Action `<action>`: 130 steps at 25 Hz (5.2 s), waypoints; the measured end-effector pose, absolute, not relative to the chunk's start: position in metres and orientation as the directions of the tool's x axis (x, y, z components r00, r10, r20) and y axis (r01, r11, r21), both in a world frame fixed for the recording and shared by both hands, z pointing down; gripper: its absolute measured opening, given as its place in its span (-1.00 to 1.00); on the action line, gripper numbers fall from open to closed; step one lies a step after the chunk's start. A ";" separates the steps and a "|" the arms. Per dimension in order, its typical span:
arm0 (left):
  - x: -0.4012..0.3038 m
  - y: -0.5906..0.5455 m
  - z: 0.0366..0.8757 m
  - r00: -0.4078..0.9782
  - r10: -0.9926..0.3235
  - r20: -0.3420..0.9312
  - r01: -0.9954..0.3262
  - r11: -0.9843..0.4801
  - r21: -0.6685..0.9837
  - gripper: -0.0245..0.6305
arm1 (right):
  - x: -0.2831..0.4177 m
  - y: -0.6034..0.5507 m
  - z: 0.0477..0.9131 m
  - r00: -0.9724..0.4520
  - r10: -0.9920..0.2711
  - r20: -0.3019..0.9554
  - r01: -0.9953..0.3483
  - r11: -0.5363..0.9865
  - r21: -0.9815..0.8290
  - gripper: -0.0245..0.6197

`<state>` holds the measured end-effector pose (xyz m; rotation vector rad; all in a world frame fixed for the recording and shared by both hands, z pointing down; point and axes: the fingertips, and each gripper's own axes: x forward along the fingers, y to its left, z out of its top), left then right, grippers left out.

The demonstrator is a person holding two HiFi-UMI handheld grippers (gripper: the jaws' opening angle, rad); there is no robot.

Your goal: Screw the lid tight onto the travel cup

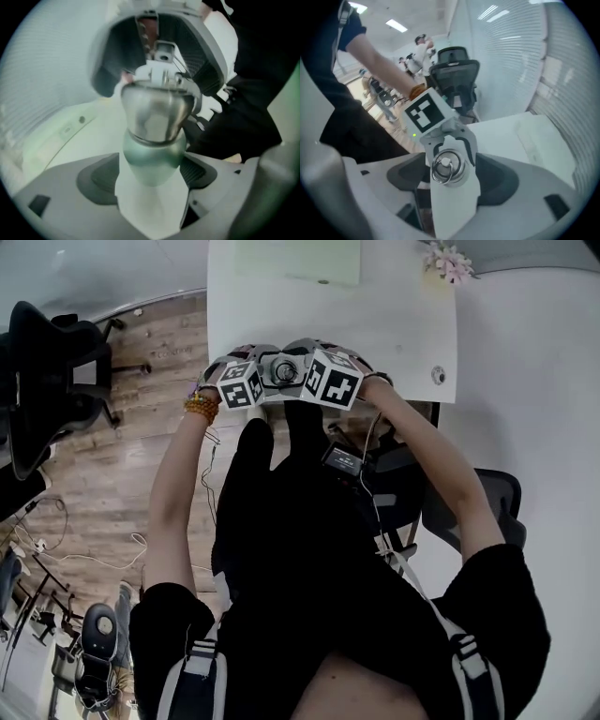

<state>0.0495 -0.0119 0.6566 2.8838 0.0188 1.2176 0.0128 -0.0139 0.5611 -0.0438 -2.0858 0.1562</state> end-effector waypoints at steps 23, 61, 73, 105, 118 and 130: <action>0.053 -0.021 0.657 0.736 -0.301 0.607 -0.387 -0.922 0.012 0.22 | 0.015 -0.012 0.576 -0.461 0.088 0.883 -0.021 0.994 -0.110 -0.19; 0.033 -0.020 0.645 0.842 -0.162 0.514 -0.174 -0.984 -0.025 0.18 | -0.014 -0.014 0.574 -0.506 0.097 0.857 0.130 0.991 -0.035 -0.10; 0.018 -0.018 0.639 0.679 -0.542 0.496 -0.655 -0.752 0.075 0.31 | 0.009 -0.029 0.566 -0.521 -0.186 0.833 -0.472 0.876 -0.100 0.04; 0.018 -0.021 0.650 0.674 -0.487 0.555 -0.608 -0.793 0.043 0.27 | 0.012 -0.027 0.557 -0.565 -0.135 0.814 -0.377 0.920 -0.110 0.04; 0.014 -0.024 0.662 0.417 -0.675 0.609 -0.828 -0.559 -0.052 0.07 | -0.002 -0.034 0.578 -0.411 -0.270 0.871 -0.530 0.848 0.013 -0.17; 0.003 -0.021 0.664 0.776 -0.290 0.560 -0.374 -0.927 0.038 0.07 | -0.021 -0.029 0.576 -0.603 0.044 0.797 -0.059 0.993 -0.100 -0.17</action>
